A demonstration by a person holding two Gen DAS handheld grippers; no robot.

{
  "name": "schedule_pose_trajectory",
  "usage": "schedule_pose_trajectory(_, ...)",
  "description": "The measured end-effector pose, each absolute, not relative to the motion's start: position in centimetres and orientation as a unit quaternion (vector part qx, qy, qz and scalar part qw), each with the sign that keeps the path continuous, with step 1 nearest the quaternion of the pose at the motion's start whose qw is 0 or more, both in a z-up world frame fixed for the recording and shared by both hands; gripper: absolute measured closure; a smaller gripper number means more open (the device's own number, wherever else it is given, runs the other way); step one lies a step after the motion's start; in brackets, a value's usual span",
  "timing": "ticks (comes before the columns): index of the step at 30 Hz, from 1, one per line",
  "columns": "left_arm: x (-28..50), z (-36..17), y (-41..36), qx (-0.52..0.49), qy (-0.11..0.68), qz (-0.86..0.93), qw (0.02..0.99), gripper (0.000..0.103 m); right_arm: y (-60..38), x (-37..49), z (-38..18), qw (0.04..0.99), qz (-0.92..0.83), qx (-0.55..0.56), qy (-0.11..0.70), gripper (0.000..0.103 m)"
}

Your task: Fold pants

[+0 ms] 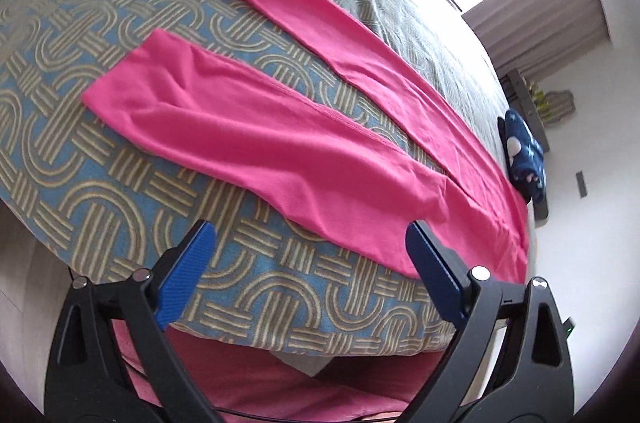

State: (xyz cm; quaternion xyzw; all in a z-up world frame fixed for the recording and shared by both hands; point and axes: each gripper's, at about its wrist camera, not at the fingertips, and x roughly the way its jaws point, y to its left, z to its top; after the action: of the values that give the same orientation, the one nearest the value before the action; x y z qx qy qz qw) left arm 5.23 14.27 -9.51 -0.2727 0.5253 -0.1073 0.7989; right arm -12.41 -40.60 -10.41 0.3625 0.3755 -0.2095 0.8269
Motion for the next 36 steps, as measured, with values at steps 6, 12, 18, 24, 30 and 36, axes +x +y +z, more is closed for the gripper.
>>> schedule_pose_trajectory(6,7.0,-11.6,15.2,-0.345,0.542,-0.103,0.760,0.019,-43.6,-13.3,-12.0,0.804,-0.192,0.441,0.350,0.064)
schedule_pose_trajectory(12,8.0,-12.1,14.6,-0.355,0.539,-0.096,0.757,0.039,-46.2,-13.6,-13.4,0.785,-0.181,0.503,0.312,0.064)
schedule_pose_trajectory(18,9.2,-12.7,15.0,-0.352,0.548,-0.093,0.753,0.057,-46.9,-14.0,-13.8,0.779,-0.175,0.524,0.297,0.064)
schedule_pose_trajectory(24,9.8,-12.7,14.7,-0.323,0.551,-0.084,0.765,0.085,-48.2,-13.0,-13.9,0.782,-0.194,0.526,0.274,0.064)
schedule_pose_trajectory(30,9.2,-11.6,15.2,-0.315,0.537,-0.084,0.778,0.098,-48.6,-12.3,-13.4,0.789,-0.216,0.516,0.255,0.101)
schedule_pose_trajectory(36,10.3,-7.9,14.2,-0.285,0.506,-0.104,0.808,0.098,-47.5,-11.4,-8.0,0.844,-0.208,0.447,0.211,0.101)
